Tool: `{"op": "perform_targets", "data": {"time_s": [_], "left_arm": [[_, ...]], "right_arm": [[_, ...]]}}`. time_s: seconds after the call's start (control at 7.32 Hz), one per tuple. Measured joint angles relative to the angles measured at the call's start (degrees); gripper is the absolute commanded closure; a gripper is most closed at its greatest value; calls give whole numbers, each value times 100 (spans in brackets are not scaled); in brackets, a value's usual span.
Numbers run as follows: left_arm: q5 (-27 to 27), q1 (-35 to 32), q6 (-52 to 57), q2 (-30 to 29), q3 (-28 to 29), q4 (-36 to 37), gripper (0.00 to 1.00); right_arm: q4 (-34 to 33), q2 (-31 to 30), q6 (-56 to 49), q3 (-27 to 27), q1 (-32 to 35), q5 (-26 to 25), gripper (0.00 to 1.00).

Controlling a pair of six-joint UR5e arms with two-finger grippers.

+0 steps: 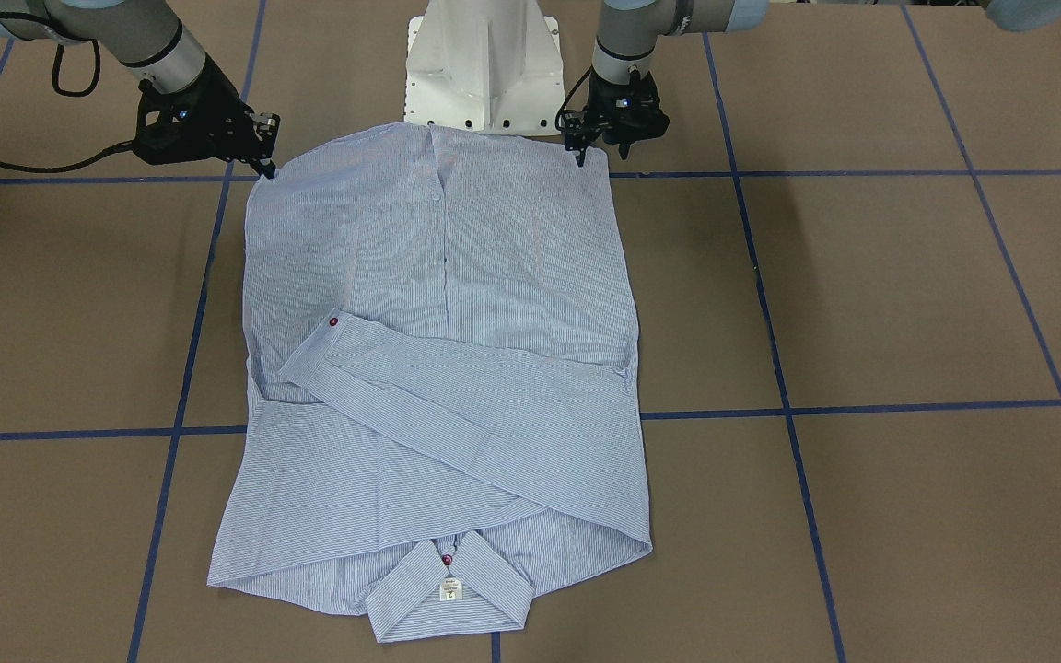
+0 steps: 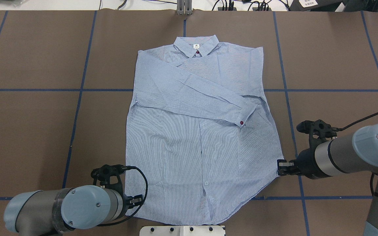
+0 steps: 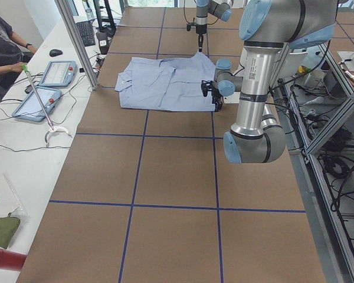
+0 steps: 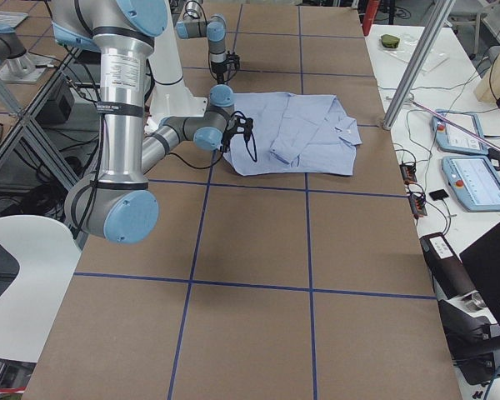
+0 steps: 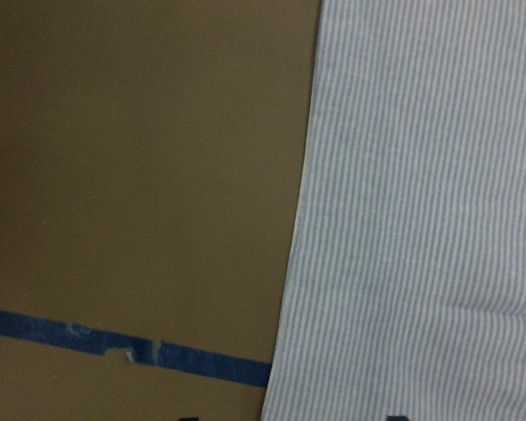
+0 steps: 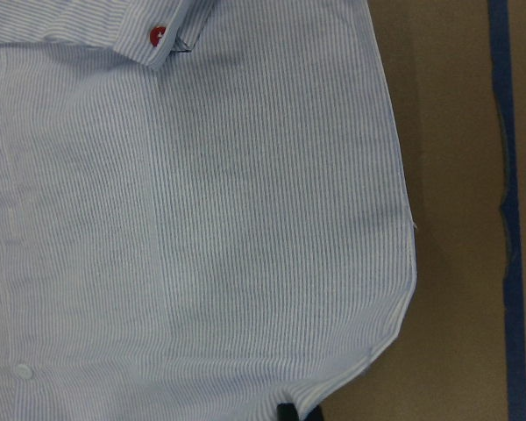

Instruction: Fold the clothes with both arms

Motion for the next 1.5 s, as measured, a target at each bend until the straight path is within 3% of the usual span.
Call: {"op": "perform_targets", "data": {"time_s": [0.82, 1.09, 1.5], "left_arm": [[-8, 9, -10, -19, 122, 0, 28], [-16, 12, -20, -25, 154, -1, 40], [-35, 12, -37, -31, 139, 5, 47]], "right_arm": [[0, -3, 0, 0, 34, 7, 100], [0, -6, 0, 0, 42, 7, 100], [4, -7, 0, 0, 65, 7, 100]]}}
